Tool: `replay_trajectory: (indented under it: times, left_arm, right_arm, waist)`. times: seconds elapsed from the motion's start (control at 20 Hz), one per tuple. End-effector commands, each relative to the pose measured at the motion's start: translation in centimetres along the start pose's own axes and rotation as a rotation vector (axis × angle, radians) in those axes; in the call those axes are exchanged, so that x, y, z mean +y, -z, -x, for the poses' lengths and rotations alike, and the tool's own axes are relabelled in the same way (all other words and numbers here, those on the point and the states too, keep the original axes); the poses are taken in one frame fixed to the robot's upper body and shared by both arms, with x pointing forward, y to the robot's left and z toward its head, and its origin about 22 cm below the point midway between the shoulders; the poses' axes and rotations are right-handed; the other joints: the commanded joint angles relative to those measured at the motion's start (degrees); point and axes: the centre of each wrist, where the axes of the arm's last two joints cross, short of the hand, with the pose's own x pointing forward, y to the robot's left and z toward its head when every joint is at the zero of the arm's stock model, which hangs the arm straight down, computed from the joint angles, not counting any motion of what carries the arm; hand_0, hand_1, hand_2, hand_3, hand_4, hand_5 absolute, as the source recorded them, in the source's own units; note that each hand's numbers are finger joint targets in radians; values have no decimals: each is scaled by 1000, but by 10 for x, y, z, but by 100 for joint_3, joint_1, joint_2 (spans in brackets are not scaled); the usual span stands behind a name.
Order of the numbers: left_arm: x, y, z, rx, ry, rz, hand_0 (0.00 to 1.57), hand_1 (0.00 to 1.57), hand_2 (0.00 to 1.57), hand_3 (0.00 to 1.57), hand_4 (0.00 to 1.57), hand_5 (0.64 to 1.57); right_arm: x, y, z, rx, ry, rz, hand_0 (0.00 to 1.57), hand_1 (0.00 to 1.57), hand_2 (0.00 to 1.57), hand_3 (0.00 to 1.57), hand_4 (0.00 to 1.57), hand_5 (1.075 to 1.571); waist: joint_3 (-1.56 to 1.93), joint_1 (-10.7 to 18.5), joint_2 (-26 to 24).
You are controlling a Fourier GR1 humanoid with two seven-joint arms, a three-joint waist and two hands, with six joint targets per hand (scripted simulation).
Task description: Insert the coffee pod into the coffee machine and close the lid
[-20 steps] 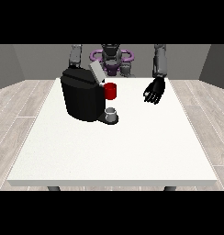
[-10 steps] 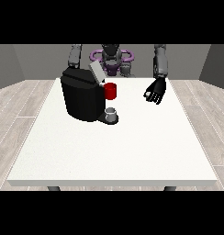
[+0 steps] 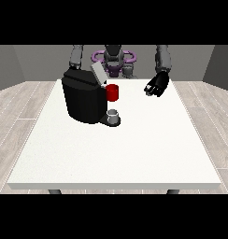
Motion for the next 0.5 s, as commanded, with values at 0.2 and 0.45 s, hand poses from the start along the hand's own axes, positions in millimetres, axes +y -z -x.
replay_trajectory:
  times: [0.2, 0.45]
  left_arm:
    - [36, 32, -58, -44, -31, 65, 1371, 1371, 1379, 1325, 504, 1571]
    - [70, 31, -61, -74, -35, 35, 1424, 1424, 1404, 1341, 557, 1571]
  right_arm:
    - [-3, 3, 16, 85, -39, -5, 0, 0, 0, 0, 0, 1571]
    - [1, -7, 28, 22, -63, -25, 0, 0, 0, 0, 0, 1571]
  waist:
    - [1, -7, -452]
    - [0, -188, -371]
